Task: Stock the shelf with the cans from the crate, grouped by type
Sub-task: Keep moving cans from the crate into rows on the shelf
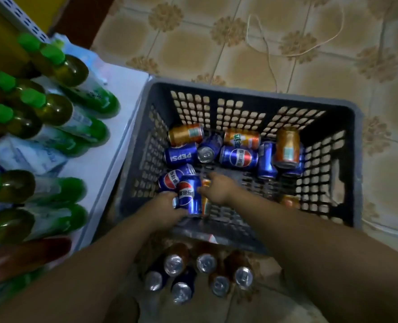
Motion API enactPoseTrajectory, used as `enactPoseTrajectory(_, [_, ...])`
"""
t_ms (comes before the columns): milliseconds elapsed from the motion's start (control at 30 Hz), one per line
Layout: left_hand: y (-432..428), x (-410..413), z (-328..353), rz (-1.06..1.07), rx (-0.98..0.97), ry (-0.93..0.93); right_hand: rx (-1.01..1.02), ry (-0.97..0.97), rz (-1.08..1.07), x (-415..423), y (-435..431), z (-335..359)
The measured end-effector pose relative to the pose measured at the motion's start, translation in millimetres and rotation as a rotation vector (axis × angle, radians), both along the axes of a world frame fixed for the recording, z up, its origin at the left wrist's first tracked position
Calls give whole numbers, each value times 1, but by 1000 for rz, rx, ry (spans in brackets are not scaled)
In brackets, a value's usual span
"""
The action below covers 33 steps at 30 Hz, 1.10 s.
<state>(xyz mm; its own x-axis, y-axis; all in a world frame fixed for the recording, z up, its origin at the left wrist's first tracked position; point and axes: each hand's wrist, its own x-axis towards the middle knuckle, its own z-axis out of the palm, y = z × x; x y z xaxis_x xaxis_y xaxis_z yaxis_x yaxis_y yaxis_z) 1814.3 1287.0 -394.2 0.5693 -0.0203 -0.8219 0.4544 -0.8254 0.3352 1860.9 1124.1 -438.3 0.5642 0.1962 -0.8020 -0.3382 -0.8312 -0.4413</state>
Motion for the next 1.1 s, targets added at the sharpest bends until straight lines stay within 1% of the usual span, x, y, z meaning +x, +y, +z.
enactPoseTrajectory(100, [5,8,-21,-46,7,61,81,64,-144,4,33,-39])
enactPoseTrajectory(133, [7,11,-27,-59,8,76,75,61,-155,4,43,-47])
enactPoseTrajectory(200, [10,15,-31,-72,17,99,1,15,-110,4,58,-58])
enactPoseTrajectory(267, [15,15,-31,-48,15,95,-23,-29,-101,3,62,-58])
enactPoseTrajectory(367, [18,9,-12,16,-13,54,113,-84,-235,-3,51,-35])
enactPoseTrajectory(467, [16,2,25,76,-70,-15,272,-188,-423,-12,38,11])
enactPoseTrajectory(533, [14,-7,56,149,-160,-73,369,-251,-493,-19,36,51])
enactPoseTrajectory(633, [16,-26,107,300,-297,-224,523,-327,-619,-32,38,120])
enactPoseTrajectory(733, [21,-49,167,407,-384,-359,659,-440,-694,-55,44,196])
enactPoseTrajectory(833, [30,-80,236,489,-449,-526,784,-503,-745,-84,54,274])
enactPoseTrajectory(933, [41,-121,304,554,-461,-721,895,-542,-683,-118,66,346])
enactPoseTrajectory(1000, [49,-151,344,589,-452,-821,936,-548,-549,-139,76,387])
enactPoseTrajectory(1100, [69,-200,392,625,-415,-913,947,-605,-320,-171,102,438])
